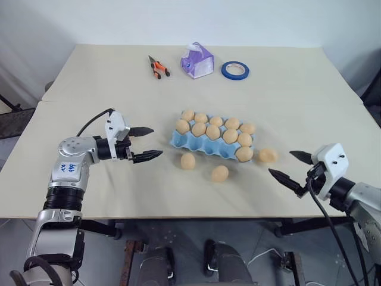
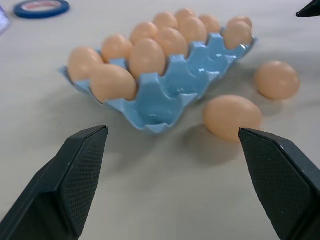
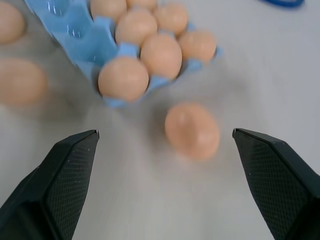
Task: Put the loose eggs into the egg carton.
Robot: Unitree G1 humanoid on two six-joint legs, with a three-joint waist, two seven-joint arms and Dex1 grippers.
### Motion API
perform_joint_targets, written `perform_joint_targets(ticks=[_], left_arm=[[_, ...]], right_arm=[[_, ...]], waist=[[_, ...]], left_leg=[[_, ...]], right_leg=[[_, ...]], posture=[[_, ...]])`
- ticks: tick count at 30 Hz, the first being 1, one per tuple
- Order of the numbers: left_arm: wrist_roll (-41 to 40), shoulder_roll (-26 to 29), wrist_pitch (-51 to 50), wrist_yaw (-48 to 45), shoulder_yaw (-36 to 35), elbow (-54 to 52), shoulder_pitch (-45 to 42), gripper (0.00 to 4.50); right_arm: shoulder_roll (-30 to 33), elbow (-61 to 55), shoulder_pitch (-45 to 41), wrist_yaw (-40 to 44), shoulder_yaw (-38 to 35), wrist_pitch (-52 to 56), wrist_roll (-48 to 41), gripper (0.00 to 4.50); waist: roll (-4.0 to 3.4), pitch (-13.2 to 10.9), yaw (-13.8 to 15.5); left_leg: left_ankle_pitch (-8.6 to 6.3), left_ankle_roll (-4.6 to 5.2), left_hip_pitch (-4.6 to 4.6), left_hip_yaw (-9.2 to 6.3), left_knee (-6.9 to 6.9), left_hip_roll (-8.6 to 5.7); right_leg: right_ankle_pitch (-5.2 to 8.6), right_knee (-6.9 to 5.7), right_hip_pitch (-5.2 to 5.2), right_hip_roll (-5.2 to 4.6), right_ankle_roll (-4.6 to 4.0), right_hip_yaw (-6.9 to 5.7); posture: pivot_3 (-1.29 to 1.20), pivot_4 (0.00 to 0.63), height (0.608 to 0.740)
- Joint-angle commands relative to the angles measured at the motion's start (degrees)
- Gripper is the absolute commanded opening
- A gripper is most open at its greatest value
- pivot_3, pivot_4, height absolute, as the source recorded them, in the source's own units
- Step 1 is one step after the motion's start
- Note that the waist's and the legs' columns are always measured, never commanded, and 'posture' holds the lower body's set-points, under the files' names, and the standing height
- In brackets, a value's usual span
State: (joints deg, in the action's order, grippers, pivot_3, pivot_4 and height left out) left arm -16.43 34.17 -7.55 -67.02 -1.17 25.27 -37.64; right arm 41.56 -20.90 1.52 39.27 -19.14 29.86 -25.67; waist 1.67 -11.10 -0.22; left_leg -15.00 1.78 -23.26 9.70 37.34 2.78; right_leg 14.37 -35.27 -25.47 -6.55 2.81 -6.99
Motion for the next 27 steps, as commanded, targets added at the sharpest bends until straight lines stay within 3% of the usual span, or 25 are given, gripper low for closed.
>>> perform_joint_targets(ticks=[1, 18, 21, 25, 27], left_arm=[[-0.64, -0.49, 0.2, -1.78, 0.32, -0.59, -2.72, 4.46], [-1.39, -1.63, -0.19, -5.36, 0.35, 0.09, -5.07, 4.46], [-1.61, -1.44, -0.47, -5.29, 0.05, -0.38, -4.68, 4.5], [-1.74, -1.19, -0.62, -4.98, -0.55, -0.33, -4.33, 4.5], [-1.77, -1.04, -0.56, -5.02, -0.76, -0.25, -4.13, 4.5]], right_arm=[[-0.8, 1.62, -3.39, -2.38, -0.26, 0.09, 0.41, 4.5], [-1.85, 29.75, -24.11, 4.33, 13.17, -3.9, 7.23, 4.5], [-1.96, 30.27, -24.62, 4.89, 13.5, -2.98, 7.15, 3.9], [-2.01, 27.71, -23.38, 4.2, 12.41, -2.76, 6.78, 2.47], [-1.74, 25.3, -22.45, 3.45, 11.54, -2.27, 6.55, 1.96]], waist=[[0.0, 0.0, 0.0], [-0.01, 0.0, -0.08], [-0.01, 0.0, -0.08], [-0.01, 0.0, -0.08], [-0.01, 0.0, -0.09]], left_leg=[[0.01, 0.0, 0.0, 0.0, 0.01, 0.0], [0.19, 0.27, -0.04, 0.06, 0.0, 0.0], [0.19, 0.27, -0.04, 0.06, 0.02, 0.0], [0.19, 0.28, -0.03, 0.05, 0.04, 0.01], [0.19, 0.27, -0.03, 0.05, 0.04, 0.01]], right_leg=[[0.0, 0.01, 0.0, 0.01, -0.01, 0.0], [-0.03, 0.03, -0.04, 0.05, -0.01, -0.05], [-0.03, -0.02, -0.04, 0.04, -0.01, -0.03], [-0.03, -0.06, -0.04, 0.02, -0.01, -0.02], [-0.03, -0.07, -0.04, 0.02, -0.01, 0.01]], posture=[[0.0, 0.15, 0.74], [0.0, 0.15, 0.74], [0.0, 0.15, 0.74], [0.0, 0.15, 0.74], [0.0, 0.15, 0.74]])
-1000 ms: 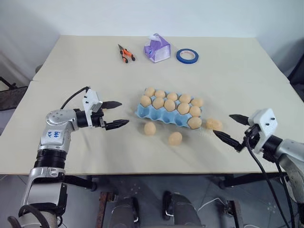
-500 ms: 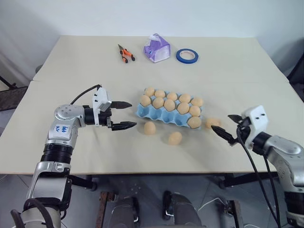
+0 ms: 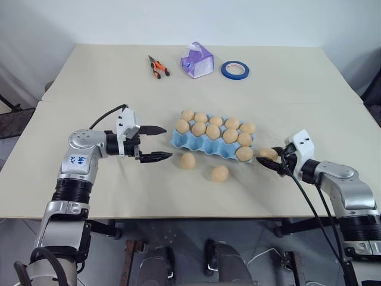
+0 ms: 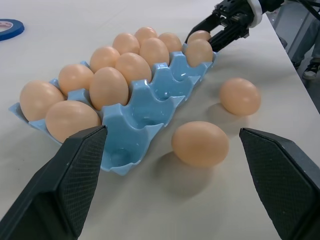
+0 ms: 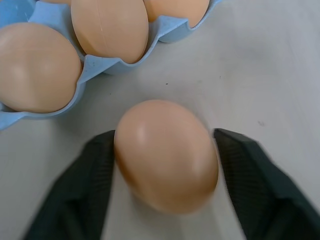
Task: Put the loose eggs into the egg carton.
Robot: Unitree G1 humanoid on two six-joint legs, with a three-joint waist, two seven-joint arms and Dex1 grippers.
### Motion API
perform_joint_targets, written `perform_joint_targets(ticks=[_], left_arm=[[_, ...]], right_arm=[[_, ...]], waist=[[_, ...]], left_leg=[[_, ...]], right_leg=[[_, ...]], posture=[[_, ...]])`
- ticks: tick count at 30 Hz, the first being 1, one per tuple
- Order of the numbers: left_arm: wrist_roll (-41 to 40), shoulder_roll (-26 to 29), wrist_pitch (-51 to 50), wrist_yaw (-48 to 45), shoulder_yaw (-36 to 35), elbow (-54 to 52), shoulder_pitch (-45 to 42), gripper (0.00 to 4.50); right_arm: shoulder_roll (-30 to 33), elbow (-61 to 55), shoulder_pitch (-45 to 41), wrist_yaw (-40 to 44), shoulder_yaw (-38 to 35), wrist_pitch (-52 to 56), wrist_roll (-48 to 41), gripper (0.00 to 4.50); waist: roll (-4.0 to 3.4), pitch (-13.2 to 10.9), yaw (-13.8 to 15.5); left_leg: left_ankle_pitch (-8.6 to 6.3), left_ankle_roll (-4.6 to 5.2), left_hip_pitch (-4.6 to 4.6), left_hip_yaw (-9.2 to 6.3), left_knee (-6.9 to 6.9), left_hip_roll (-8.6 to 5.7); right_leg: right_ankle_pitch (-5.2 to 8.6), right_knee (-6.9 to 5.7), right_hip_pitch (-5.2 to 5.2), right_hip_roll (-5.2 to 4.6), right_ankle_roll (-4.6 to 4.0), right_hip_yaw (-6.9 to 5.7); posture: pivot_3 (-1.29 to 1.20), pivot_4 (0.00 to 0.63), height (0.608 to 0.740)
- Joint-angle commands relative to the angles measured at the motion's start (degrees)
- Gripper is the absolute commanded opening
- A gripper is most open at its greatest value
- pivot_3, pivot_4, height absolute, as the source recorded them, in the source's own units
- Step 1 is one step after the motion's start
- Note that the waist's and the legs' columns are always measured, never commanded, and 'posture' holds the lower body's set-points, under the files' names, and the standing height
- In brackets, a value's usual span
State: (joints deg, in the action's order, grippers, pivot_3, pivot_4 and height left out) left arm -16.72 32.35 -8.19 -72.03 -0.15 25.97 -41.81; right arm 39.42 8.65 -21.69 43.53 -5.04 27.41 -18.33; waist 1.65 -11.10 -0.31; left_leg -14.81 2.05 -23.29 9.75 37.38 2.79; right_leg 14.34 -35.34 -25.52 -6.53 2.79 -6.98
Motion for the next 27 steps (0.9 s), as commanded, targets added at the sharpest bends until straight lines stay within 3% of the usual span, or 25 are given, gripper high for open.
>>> perform_joint_targets(ticks=[1, 6, 11, 18, 25, 27], left_arm=[[-1.52, 0.85, 0.06, -0.03, -1.88, -0.96, 0.14, 4.5], [-1.42, 1.08, -0.09, 0.26, -2.63, -1.1, 0.86, 4.5], [-1.34, 0.59, -0.26, 0.65, -2.7, -1.42, 1.28, 4.5], [-1.57, -0.4, -0.49, 1.72, -2.68, -2.52, 1.85, 4.5], [-1.8, -0.45, -0.52, 2.47, -3.08, -2.93, 1.97, 4.5], [-1.87, -0.45, -0.54, 2.75, -3.19, -3.07, 2.05, 4.5]], right_arm=[[0.56, -5.72, 1.09, -1.44, -3.17, 0.63, -0.96, 1.84], [0.2, -17.51, -0.82, -6.75, -7.3, 9.19, -5.05, 1.77], [-3.76, -26.31, -3.62, -11.79, -2.89, 17.8, -7.02, 1.77], [-12.51, -22.86, -6.01, -16.47, 4.88, 15.32, -2.28, 1.77], [-14.95, -19.94, -8.67, -16.26, 6.57, 14.41, -0.98, 1.77], [-14.35, -20.38, -8.71, -15.77, 7.01, 15.71, -0.98, 2.45]], waist=[[0.0, 0.0, 0.01], [-0.02, -0.01, -0.15], [-0.02, -0.01, -0.07], [-0.02, -0.01, -0.28], [-0.02, -0.01, -0.51], [-0.02, -0.01, -0.66]], left_leg=[[0.0, 0.0, 0.0, -0.01, 0.0, 0.0], [0.0, -0.01, 0.0, 0.0, -0.01, 0.01], [-0.01, -0.04, 0.02, -0.05, -0.03, 0.04], [-0.02, -0.01, -0.07, -0.03, -0.05, -0.01], [-0.05, 0.03, -0.08, 0.01, -0.04, 0.0], [-0.04, 0.01, -0.08, 0.01, -0.07, 0.0]], right_leg=[[0.0, -0.01, 0.0, 0.0, 0.0, 0.0], [0.0, -0.03, -0.03, -0.01, 0.0, 0.05], [0.02, -0.06, -0.03, -0.01, -0.05, 0.05], [0.02, -0.03, -0.09, -0.02, -0.04, 0.03], [-0.01, 0.04, -0.09, -0.01, 0.01, 0.04], [-0.01, 0.04, -0.09, -0.01, 0.0, 0.04]], posture=[[0.0, 0.15, 0.74], [0.0, 0.15, 0.74], [0.0, 0.15, 0.74], [0.0, 0.15, 0.74], [0.0, 0.15, 0.74], [0.0, 0.15, 0.74]])
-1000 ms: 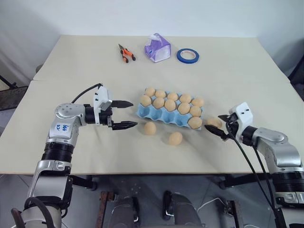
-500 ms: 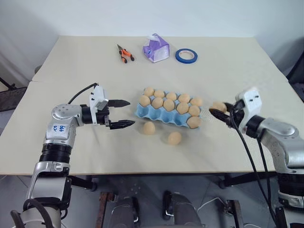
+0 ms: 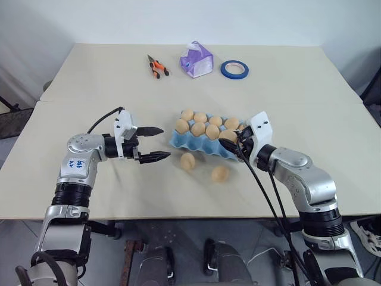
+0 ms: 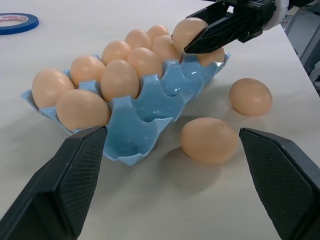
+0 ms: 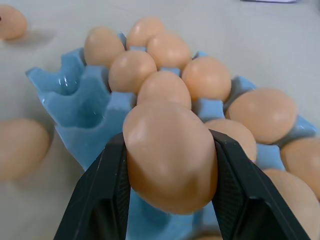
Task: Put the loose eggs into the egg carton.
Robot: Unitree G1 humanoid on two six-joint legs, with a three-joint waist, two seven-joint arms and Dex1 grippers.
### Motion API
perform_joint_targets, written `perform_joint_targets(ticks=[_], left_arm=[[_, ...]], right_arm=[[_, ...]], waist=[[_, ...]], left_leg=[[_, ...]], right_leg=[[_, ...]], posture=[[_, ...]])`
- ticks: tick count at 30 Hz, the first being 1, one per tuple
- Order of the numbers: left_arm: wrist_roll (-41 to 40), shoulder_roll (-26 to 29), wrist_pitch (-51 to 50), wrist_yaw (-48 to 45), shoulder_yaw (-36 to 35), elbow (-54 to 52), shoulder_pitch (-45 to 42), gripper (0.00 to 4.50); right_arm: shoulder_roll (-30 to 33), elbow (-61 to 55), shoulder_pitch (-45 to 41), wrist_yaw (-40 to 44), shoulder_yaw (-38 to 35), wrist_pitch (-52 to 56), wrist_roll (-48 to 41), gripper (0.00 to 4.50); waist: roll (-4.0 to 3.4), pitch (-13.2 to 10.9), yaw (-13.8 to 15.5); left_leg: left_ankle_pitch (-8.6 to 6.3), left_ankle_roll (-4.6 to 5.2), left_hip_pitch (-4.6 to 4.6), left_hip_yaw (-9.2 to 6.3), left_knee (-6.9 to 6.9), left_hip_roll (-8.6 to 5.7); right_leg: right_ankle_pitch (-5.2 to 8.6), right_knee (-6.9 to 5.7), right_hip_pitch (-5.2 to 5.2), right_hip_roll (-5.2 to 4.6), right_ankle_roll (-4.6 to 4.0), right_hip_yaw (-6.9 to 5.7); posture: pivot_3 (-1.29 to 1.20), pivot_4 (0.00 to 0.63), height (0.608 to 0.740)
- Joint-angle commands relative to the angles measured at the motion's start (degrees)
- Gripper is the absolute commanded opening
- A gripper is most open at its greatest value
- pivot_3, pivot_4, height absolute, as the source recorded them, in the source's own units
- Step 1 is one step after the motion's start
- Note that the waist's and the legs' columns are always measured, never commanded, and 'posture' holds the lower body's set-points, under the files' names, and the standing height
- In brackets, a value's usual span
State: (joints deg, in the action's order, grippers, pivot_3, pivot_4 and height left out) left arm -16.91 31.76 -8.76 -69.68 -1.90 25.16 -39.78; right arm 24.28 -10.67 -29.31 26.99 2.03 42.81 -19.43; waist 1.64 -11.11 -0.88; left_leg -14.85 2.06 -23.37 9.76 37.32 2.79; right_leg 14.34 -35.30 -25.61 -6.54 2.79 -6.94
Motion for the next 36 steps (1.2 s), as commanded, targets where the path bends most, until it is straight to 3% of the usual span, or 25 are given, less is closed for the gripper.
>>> perform_joint_targets(ticks=[1, 6, 16, 25, 32, 36], left_arm=[[-1.75, 0.15, -0.06, 0.52, -1.46, -2.38, 0.06, 4.5], [-1.89, 0.24, 0.16, 0.73, -1.34, -2.03, -0.06, 4.5], [-1.9, -0.26, 0.37, 0.73, -0.88, -1.26, -0.64, 4.5], [-1.66, -0.06, 0.73, 0.43, -0.81, -0.11, -1.02, 4.5], [-1.69, 1.28, 0.77, -1.13, -1.13, 1.15, -1.7, 4.5], [-3.85, 2.0, 1.21, -3.63, -2.88, 1.43, -1.07, 4.5]], right_arm=[[1.06, -1.62, -0.9, 0.93, -0.2, 1.01, -0.12, 2.74], [2.64, -4.87, 0.48, 1.9, -1.62, 2.71, -1.1, 4.49], [9.58, -15.22, 5.91, 6.59, -5.98, 5.91, -6.31, 4.49], [22.75, -26.5, 27.96, 19.56, -14.26, 7.11, -15.21, 4.49], [23.21, -26.86, 34.33, 20.76, -16.82, 4.13, -15.74, 4.49], [19.56, -26.79, 30.51, 16.55, -13.32, 2.44, -14.72, 4.49]], waist=[[0.0, 0.0, -0.22], [0.0, 0.0, -0.69], [0.0, 0.0, -0.62], [0.01, 0.0, 0.65], [0.02, -0.01, 0.78], [0.03, -0.02, 0.71]], left_leg=[[0.0, 0.0, 0.0, 0.0, 0.0, 0.0], [0.0, 0.01, 0.0, 0.0, 0.02, -0.01], [-0.02, 0.0, 0.02, -0.02, -0.02, 0.0], [-0.14, 0.09, -0.03, -0.03, -0.06, 0.01], [-0.29, -0.17, 0.0, -0.04, -0.01, 0.02], [-0.28, -0.18, 0.01, -0.04, -0.02, 0.02]], right_leg=[[0.0, 0.0, 0.0, 0.0, 0.0, 0.0], [0.0, -0.01, 0.0, -0.01, 0.0, 0.01], [0.01, 0.0, 0.0, 0.0, -0.01, 0.01], [0.01, 0.31, 0.06, 0.06, 0.05, -0.09], [0.01, 0.34, 0.12, 0.06, 0.05, -0.06], [0.02, 0.34, 0.11, 0.06, 0.05, -0.05]], posture=[[0.0, 0.15, 0.74], [0.0, 0.15, 0.74], [0.0, 0.15, 0.74], [0.0, 0.15, 0.74], [0.0, 0.15, 0.74], [0.0, 0.15, 0.74]])
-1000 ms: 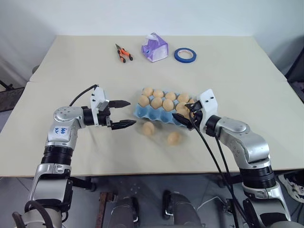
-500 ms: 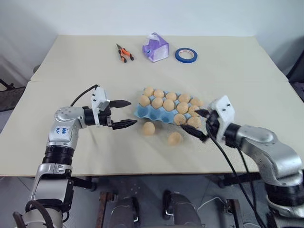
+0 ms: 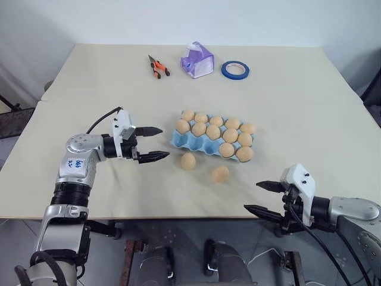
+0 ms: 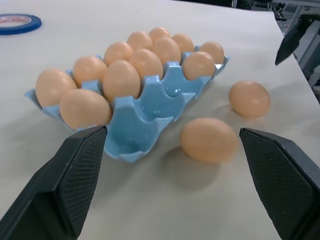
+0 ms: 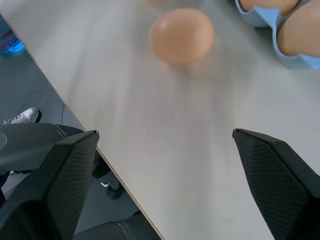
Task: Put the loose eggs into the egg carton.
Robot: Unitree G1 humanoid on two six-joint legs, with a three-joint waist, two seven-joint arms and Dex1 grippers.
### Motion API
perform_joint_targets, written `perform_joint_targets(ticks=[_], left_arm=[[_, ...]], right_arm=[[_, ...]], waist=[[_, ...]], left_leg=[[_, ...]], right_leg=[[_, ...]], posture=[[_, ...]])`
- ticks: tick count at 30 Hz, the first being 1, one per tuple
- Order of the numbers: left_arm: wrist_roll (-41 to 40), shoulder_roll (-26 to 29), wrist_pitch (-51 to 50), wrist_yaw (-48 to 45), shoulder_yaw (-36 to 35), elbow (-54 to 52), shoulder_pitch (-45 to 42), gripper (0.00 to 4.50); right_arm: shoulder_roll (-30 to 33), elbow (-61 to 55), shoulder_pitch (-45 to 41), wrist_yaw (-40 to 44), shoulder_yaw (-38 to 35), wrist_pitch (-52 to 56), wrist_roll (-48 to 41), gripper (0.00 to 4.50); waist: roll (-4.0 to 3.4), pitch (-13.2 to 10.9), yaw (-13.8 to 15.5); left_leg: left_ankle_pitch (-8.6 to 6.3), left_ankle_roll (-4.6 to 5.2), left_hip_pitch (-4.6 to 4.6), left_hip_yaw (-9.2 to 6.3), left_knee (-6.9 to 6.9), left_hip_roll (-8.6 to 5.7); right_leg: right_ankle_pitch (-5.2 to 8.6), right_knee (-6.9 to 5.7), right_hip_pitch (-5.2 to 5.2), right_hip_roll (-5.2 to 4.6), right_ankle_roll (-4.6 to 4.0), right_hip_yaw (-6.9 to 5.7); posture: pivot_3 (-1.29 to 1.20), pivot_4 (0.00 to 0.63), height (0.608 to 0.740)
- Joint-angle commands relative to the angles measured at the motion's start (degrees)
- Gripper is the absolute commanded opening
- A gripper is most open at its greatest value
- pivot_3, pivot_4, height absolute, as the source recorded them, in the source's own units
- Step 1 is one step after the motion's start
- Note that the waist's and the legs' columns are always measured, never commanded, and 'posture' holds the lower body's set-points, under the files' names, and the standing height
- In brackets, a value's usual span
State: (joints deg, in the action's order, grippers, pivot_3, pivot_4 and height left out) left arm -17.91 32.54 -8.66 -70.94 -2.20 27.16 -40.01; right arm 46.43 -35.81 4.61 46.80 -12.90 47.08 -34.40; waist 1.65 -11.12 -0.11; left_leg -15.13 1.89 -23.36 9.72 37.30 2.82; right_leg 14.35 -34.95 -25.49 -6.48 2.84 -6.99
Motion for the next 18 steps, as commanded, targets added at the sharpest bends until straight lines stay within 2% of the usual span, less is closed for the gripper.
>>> perform_joint_targets(ticks=[1, 8, 14, 18], left_arm=[[-3.28, 1.43, 1.25, -3.01, -2.95, -0.58, -0.6, 4.5], [-6.93, 3.84, 2.52, -8.5, -6.53, -1.68, 5.27, 4.5], [-8.96, 6.37, 3.64, -13.53, -8.3, -3.57, 11.56, 4.5], [-10.09, 7.12, 4.73, -14.62, -10.04, -4.12, 14.6, 4.5]], right_arm=[[-3.36, -1.4, -4.58, -4.48, 2.52, -1.58, 0.53, 4.49], [-10.8, 2.98, -13.19, -11.21, 14.16, -2.35, 6.25, 4.49], [-14.11, 6.73, -17.19, -13.0, 18.81, -3.26, 9.54, 4.49], [-16.06, 9.76, -19.13, -13.19, 20.99, -3.79, 11.19, 4.49]], waist=[[0.04, -0.02, -0.18], [0.02, -0.01, -0.17], [0.03, -0.01, -0.15], [0.04, -0.01, -0.11]], left_leg=[[0.0, -0.01, 0.0, 0.0, 0.0, 0.02], [0.02, -0.06, 0.02, 0.0, -0.05, 0.06], [0.01, 0.14, -0.06, 0.01, 0.0, 0.04], [-0.15, -0.06, -0.05, 0.0, -0.01, 0.05]], right_leg=[[0.0, 0.01, 0.0, 0.01, 0.0, 0.0], [0.02, -0.04, -0.03, 0.01, -0.06, 0.0], [0.03, 0.01, -0.08, -0.02, -0.05, -0.02], [0.03, 0.02, -0.06, -0.03, -0.05, -0.04]], posture=[[0.0, 0.15, 0.74], [0.0, 0.15, 0.74], [0.0, 0.15, 0.74], [0.0, 0.15, 0.74]])
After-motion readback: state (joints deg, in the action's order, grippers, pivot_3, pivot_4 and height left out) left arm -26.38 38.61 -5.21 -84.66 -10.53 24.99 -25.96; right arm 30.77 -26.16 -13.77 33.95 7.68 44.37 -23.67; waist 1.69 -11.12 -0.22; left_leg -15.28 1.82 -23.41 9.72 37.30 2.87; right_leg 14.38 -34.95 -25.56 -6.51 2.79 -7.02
